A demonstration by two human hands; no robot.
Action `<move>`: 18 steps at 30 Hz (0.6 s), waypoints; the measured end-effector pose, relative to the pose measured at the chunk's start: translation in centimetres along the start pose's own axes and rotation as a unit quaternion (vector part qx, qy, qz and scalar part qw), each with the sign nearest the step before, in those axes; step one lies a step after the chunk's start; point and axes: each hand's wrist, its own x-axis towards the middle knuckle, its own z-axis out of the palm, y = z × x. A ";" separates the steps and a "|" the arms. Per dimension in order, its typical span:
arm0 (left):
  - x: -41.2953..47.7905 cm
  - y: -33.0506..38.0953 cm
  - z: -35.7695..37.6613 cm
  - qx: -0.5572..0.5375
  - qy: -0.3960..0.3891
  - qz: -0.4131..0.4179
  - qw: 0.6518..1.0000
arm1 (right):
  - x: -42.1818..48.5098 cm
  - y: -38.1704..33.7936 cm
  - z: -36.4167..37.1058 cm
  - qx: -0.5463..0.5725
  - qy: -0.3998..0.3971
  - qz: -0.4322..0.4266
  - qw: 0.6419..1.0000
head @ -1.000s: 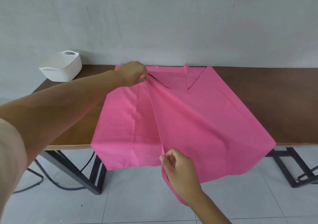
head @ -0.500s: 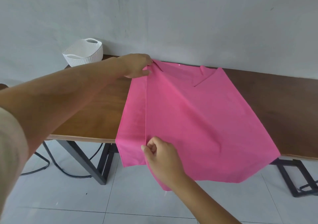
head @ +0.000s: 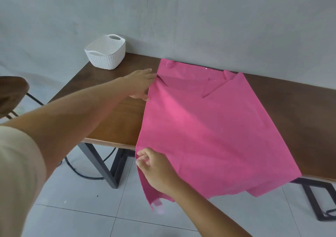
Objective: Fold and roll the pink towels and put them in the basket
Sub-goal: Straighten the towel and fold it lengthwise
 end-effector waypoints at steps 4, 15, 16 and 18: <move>-1.1 0.7 2.1 -0.042 -0.009 -0.008 0.999 | -0.2 1.3 -1.1 -0.002 0.010 0.014 1.000; -2.3 4.1 5.3 -0.176 0.015 -0.004 0.984 | -0.6 5.5 -7.7 -0.037 0.075 0.045 0.995; -2.1 4.6 5.3 -0.193 0.021 -0.003 0.981 | -0.7 5.9 -8.5 -0.042 0.082 0.048 0.995; -1.4 5.7 5.3 -0.217 0.031 0.005 0.976 | -0.8 6.8 -10.2 -0.056 0.092 0.054 0.993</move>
